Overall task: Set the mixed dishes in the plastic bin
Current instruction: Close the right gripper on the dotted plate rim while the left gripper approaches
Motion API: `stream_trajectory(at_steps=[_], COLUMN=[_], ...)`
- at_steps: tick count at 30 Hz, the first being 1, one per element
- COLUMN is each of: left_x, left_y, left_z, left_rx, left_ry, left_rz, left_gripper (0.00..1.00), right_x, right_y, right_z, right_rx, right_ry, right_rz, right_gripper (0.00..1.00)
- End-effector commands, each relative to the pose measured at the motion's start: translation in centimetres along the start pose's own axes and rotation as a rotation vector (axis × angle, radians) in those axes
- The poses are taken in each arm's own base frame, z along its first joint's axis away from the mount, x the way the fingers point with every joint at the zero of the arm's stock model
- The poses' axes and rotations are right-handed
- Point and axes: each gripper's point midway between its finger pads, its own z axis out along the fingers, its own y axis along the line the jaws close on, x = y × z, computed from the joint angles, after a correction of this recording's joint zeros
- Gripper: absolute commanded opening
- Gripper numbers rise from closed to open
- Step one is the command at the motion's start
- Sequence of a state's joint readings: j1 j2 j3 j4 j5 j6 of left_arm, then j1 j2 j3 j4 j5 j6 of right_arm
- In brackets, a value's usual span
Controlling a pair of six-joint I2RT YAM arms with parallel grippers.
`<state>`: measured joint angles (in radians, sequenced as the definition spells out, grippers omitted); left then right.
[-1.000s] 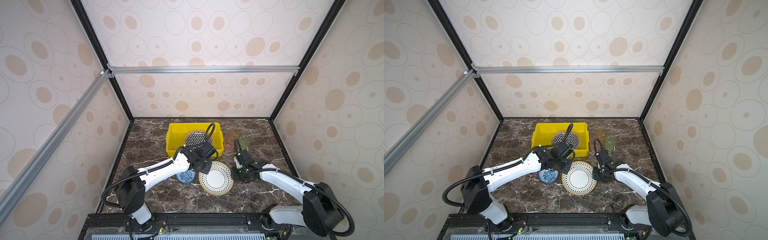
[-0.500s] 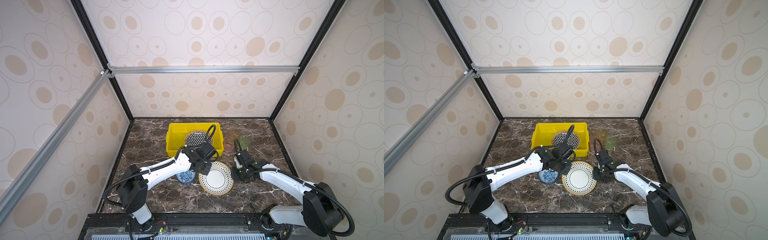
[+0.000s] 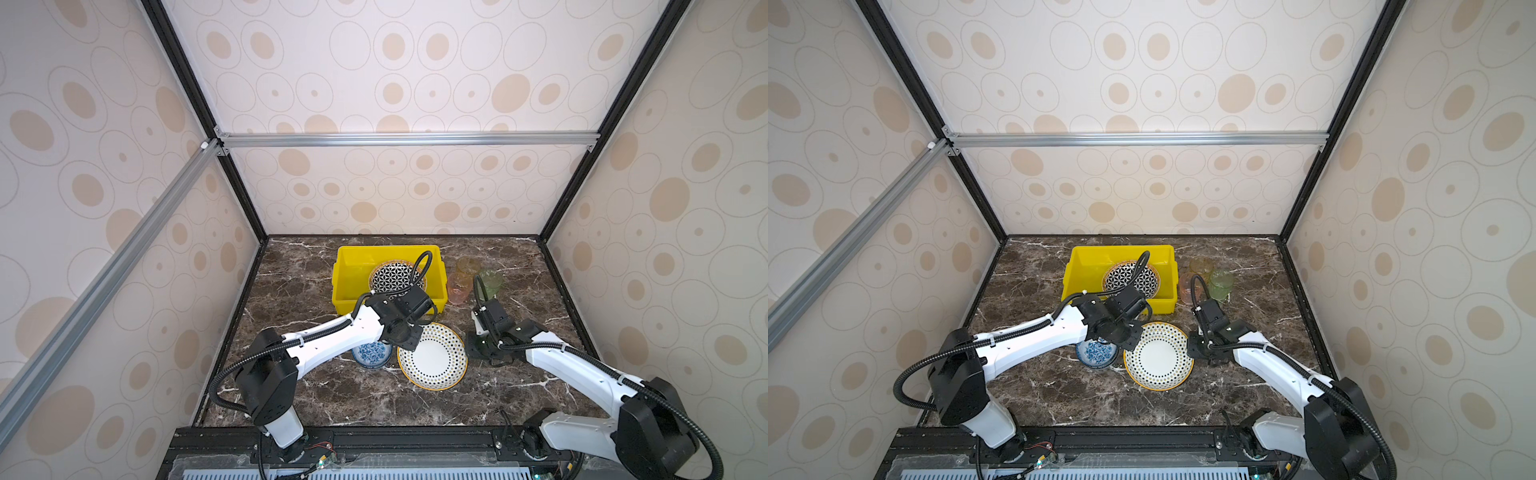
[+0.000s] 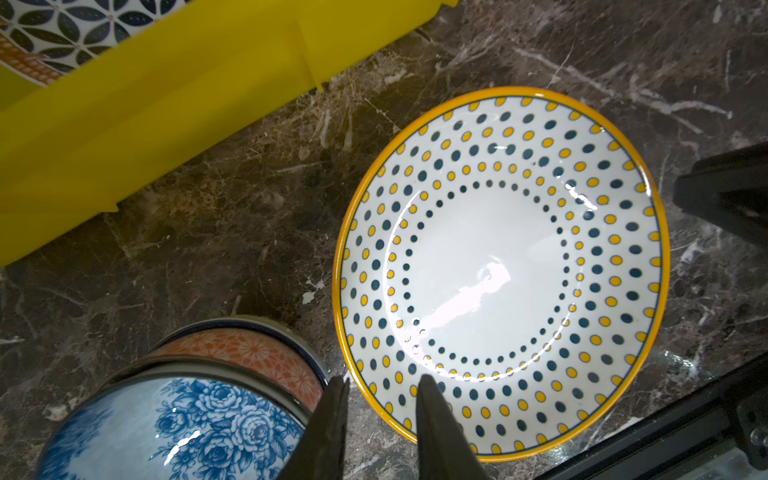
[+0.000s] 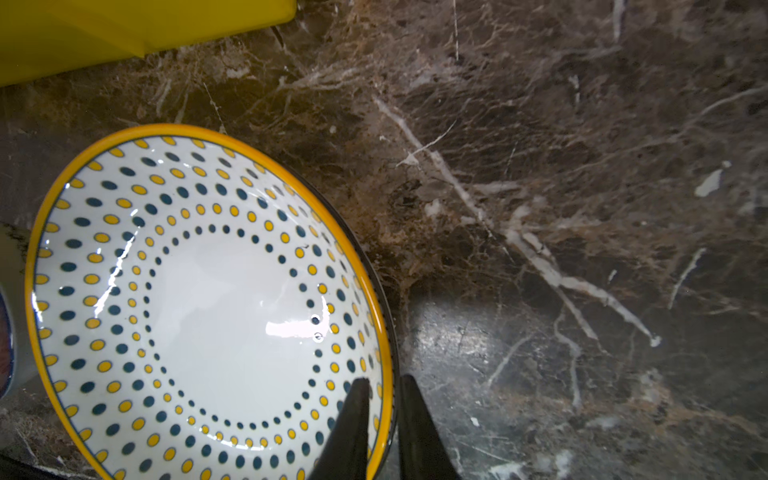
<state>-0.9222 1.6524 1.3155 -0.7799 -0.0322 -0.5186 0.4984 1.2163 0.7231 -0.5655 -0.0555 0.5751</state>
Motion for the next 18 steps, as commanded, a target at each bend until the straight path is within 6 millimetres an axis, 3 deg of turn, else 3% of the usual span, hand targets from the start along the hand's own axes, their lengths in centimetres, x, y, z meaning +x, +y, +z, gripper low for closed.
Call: stream_trajectory(at_steps=[1,18], left_x=[-0.6,-0.4], left_y=[-0.1,0.2], left_z=[-0.6,-0.4], left_rx=[-0.017,-0.028], left_ry=[-0.015,-0.026], left_rz=[0.013,0.0], left_gripper=[0.29,0.29], right_x=[0.8,1.5], right_y=[-0.1,-0.2], right_z=[0.4,1.8], right_rx=[0.009,0.025], right_ry=[0.023,0.066], right_rz=[-0.012,-0.014], right_gripper=[0.17,0.12])
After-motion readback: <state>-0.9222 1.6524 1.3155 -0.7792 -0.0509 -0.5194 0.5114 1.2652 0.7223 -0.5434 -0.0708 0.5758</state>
